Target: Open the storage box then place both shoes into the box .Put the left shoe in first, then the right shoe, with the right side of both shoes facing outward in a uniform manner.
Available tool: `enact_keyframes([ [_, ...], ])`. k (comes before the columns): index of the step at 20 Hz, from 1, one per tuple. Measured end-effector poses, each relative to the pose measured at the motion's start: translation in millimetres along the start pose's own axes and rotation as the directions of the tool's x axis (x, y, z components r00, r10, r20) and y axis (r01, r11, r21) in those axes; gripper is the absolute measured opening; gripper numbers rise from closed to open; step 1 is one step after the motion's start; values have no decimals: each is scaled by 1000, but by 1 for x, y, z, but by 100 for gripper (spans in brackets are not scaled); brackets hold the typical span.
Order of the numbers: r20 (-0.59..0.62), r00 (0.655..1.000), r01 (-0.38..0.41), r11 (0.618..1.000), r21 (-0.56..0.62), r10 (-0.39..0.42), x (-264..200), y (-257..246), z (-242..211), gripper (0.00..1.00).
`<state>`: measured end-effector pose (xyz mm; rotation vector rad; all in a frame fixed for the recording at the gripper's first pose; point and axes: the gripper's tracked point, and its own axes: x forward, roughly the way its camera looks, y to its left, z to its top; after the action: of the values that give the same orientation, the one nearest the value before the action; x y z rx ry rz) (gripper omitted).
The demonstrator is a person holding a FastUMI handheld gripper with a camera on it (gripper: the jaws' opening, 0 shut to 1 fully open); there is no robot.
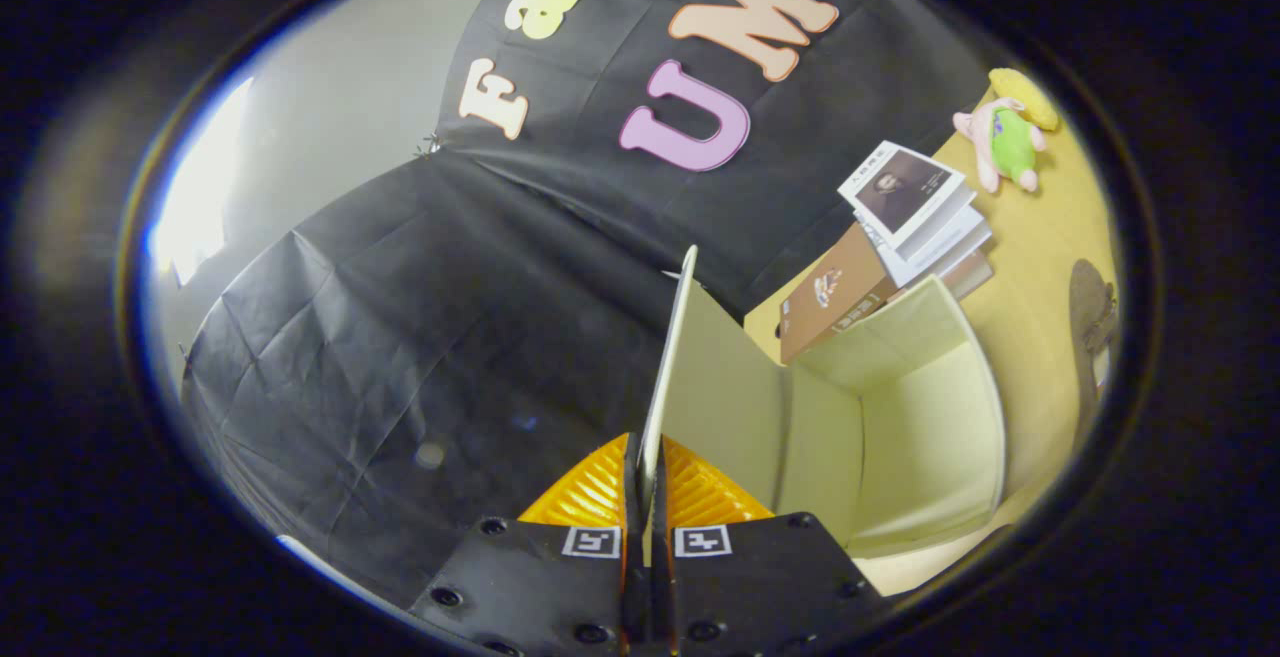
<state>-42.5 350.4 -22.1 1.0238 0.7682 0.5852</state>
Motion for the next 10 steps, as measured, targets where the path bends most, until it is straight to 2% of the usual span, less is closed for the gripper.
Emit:
enact_keyframes([
  [2,-22,1000,-11,1000,-11,11,15,8,-14,6],
  [4,-41,999,-24,1000,-18,23,29,16,-24,12],
  [6,-67,997,-48,996,-78,43,38,26,-38,18],
  [10,-119,992,-66,978,-196,43,48,27,-61,56],
])
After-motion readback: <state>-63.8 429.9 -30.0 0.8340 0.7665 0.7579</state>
